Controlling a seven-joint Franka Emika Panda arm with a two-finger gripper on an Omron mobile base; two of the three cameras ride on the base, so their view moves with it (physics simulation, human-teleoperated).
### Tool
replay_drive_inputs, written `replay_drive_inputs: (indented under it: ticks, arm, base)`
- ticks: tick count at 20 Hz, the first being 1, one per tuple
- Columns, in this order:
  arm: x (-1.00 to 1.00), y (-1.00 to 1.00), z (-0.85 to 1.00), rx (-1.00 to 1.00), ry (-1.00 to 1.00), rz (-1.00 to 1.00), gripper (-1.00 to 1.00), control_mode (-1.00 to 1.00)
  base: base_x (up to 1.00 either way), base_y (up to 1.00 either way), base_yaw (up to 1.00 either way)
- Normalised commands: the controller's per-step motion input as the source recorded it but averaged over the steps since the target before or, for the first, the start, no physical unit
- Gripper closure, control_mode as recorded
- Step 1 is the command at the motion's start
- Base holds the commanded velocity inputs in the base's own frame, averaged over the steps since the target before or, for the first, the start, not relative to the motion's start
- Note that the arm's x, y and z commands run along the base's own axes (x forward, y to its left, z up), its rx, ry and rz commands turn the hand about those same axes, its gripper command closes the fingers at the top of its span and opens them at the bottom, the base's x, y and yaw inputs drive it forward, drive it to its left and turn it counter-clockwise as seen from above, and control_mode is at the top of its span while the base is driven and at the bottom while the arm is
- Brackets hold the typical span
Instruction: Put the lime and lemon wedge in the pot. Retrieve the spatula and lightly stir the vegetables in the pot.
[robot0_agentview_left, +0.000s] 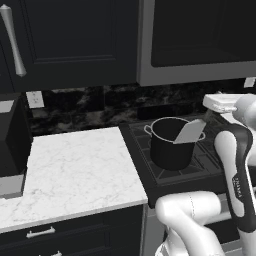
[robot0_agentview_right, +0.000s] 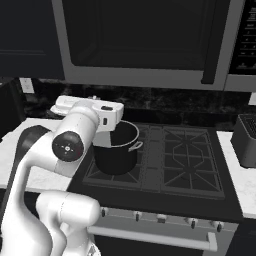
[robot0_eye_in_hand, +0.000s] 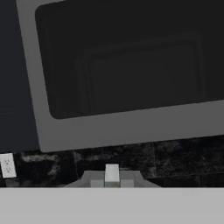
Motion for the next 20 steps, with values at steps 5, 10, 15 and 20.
replay_drive_inputs:
  ticks: [5, 10, 15, 20]
  arm:
    - [0.26, 0.0, -0.01, 0.05, 0.0, 0.0, 1.0, -1.0]
    - [0.37, 0.0, -0.23, 0.01, -0.05, 0.0, 1.0, -1.0]
    - [0.31, -0.27, -0.33, 0.0, -0.12, -0.01, 1.0, -1.0]
    - [0.31, -0.24, -0.28, 0.03, -0.05, -0.02, 1.0, -1.0]
  base:
    - [0.0, 0.0, 0.0]
    - [0.0, 0.0, 0.0]
    - [0.0, 0.0, 0.0]
    - [0.0, 0.0, 0.0]
